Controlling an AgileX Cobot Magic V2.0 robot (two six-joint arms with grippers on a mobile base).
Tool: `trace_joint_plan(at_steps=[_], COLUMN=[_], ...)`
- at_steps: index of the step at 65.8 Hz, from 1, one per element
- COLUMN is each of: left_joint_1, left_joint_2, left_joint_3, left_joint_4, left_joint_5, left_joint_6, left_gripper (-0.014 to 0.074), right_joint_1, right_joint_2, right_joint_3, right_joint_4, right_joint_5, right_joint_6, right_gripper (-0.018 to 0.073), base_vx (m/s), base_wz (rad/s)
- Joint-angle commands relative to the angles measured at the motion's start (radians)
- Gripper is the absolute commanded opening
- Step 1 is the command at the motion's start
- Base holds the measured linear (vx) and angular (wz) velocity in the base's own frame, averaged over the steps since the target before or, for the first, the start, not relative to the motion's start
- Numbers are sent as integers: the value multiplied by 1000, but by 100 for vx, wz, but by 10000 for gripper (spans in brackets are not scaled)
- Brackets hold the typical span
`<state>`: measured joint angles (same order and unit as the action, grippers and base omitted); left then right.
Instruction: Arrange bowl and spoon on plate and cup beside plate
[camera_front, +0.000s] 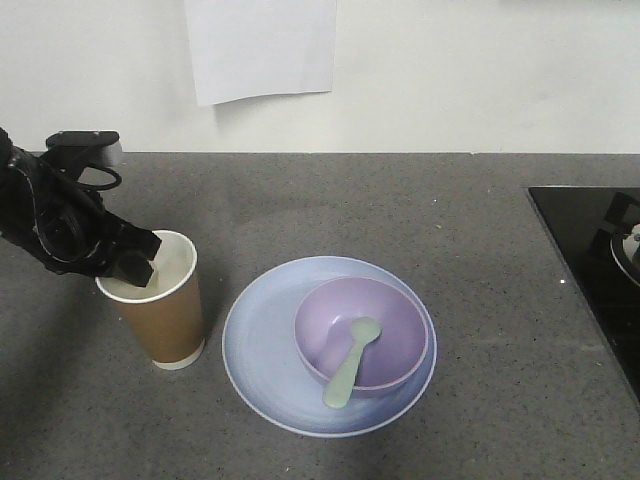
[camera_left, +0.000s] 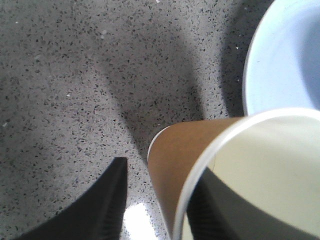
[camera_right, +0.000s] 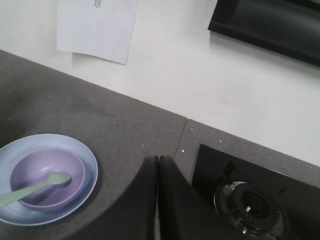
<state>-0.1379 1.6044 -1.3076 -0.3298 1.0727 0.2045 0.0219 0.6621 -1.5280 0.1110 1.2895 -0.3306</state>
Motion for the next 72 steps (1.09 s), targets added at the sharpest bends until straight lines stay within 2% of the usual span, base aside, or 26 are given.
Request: trace_joint_plan(at_steps=[1, 46, 56, 72], left_joint_1=[-4, -4, -4, -4], left_joint_2=[-41, -251, -354, -536], left_joint_3=[-21, -21, -21, -20], left_joint_4=[-25, -25, -24, -9], left_joint_5=[-14, -54, -120, -290], left_joint_6=[-1, -1, -1, 1], left_gripper=[325, 337, 337, 323], right_joint_1=[-3, -3, -3, -3], right_joint_2=[15, 15, 17, 107], right_joint_3=[-20, -20, -20, -19], right_joint_4=[8, 8, 8, 26], right_joint_5=[-25, -40, -105, -256], right_joint_6=[2, 2, 2, 4], right_gripper=[-5, -5, -5, -5], base_vx=[0, 0, 0, 0], base_wz=[0, 0, 0, 0])
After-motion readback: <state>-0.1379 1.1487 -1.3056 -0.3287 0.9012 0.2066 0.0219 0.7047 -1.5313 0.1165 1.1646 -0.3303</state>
